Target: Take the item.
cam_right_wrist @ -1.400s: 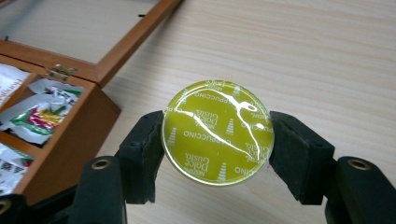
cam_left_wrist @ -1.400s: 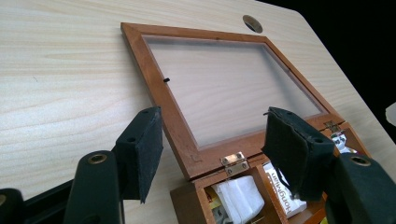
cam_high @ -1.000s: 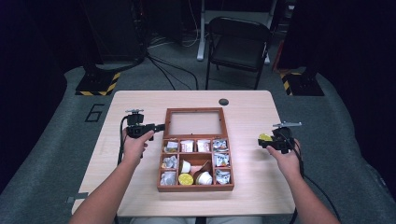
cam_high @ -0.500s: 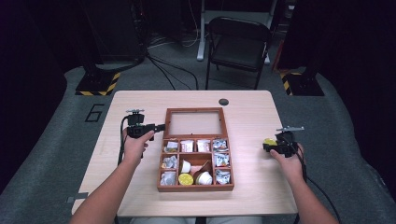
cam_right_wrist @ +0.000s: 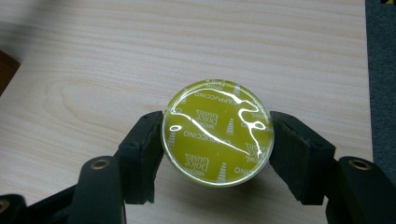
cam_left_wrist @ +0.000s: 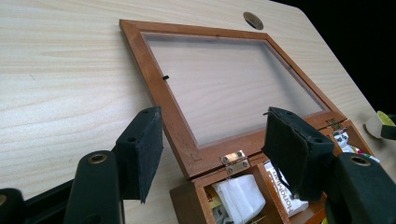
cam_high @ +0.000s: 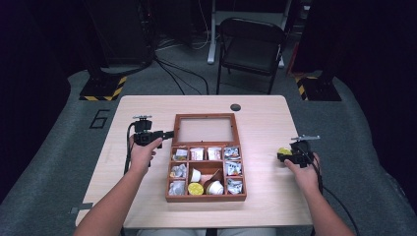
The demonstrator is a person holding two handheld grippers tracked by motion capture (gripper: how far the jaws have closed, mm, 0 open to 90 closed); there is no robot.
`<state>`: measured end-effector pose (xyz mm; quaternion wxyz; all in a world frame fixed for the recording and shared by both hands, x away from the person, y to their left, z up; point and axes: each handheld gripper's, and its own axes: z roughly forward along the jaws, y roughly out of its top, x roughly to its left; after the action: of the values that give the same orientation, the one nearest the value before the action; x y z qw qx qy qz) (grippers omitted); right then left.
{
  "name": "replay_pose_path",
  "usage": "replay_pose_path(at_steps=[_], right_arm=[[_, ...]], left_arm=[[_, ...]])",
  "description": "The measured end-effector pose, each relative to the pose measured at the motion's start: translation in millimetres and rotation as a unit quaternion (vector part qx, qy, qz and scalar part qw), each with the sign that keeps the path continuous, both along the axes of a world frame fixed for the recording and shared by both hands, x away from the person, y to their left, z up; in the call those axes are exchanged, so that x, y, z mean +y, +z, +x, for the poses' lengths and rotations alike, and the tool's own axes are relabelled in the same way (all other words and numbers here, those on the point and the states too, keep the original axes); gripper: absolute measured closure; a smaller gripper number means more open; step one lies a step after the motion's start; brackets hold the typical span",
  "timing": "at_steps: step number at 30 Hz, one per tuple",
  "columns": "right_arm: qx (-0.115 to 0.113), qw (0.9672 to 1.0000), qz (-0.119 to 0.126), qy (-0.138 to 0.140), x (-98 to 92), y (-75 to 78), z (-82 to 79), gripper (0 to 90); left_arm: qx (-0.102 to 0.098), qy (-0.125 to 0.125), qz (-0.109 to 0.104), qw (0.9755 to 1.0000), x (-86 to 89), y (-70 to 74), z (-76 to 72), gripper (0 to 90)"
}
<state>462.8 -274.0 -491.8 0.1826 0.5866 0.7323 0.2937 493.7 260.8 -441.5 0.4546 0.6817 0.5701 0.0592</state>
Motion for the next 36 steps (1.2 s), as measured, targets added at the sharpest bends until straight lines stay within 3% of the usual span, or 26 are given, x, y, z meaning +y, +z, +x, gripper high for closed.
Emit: replay_pose_path(at_steps=[11, 17, 26, 36], right_arm=[[-0.011, 0.9999, 0.011, -0.004, 0.8, 6.2, -1.6, 32.0], [-0.016, 0.9999, 0.004, -0.002, 3.6, 15.5, -1.8, 32.0], [-0.043, 0.9985, 0.004, 0.033, 16.6, 39.6, 0.3, 33.3], [-0.050, 0.9964, 0.010, 0.069, 41.2, 60.0, 2.9, 34.3]], left_arm=[[-0.002, 0.003, 0.000, 1.0000, 0.2, 0.3, 0.2, 37.1], [-0.001, 0.005, 0.003, 1.0000, 0.0, 0.3, 0.2, 37.2], [-0.003, 0.002, 0.004, 1.0000, -1.0, 2.4, 0.0, 37.2], [-0.001, 0.001, 0.007, 1.0000, -0.8, 3.2, -0.1, 37.2]])
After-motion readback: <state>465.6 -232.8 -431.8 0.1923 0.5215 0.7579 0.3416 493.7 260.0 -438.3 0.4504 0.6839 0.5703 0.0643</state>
